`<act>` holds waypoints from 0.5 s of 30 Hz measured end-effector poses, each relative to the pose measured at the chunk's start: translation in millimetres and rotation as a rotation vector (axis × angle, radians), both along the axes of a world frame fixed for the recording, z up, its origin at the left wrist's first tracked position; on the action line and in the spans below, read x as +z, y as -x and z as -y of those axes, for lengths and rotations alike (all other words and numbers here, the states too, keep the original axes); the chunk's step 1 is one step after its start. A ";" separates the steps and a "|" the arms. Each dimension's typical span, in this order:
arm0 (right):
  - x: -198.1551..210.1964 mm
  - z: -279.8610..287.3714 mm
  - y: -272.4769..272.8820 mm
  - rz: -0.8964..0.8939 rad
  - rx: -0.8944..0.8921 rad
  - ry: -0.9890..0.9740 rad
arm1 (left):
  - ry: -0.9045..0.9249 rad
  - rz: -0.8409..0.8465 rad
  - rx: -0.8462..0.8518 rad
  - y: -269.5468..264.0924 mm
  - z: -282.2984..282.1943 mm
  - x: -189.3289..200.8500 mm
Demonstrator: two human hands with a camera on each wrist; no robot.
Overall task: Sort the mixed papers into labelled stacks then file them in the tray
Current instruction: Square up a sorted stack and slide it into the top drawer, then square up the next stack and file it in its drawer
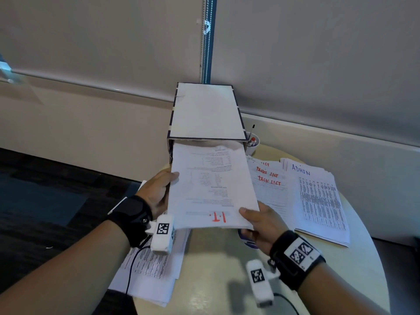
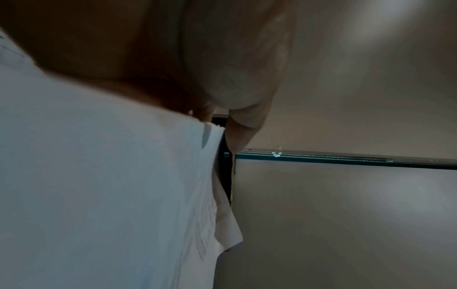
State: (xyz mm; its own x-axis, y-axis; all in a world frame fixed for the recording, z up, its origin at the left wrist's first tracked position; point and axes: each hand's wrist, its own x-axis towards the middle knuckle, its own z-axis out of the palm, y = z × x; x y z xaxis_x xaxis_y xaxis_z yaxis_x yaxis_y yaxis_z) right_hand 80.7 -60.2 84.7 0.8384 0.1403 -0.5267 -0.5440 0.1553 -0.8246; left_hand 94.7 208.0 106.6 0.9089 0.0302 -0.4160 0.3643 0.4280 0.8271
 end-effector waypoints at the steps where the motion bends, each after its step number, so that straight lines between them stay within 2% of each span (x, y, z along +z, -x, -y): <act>1: 4.3 -2.3 -9.2 -0.007 -0.011 -0.003 | 0.015 -0.017 -0.039 2.8 -0.2 -3.2; 3: 11.2 -6.7 -26.8 -0.025 -0.030 -0.011 | 0.019 -0.078 -0.085 10.2 -0.4 -9.7; 8: 23.2 -23.2 -65.0 -0.067 -0.024 0.055 | 0.061 -0.138 -0.070 12.2 2.4 -15.0; 11: 34.3 -31.1 -86.5 -0.097 -0.019 0.087 | 0.110 -0.170 0.012 -5.2 6.8 -7.3; 15: 38.4 -29.7 -96.6 -0.103 -0.120 -0.119 | 0.124 -0.211 0.144 -34.5 10.3 -0.3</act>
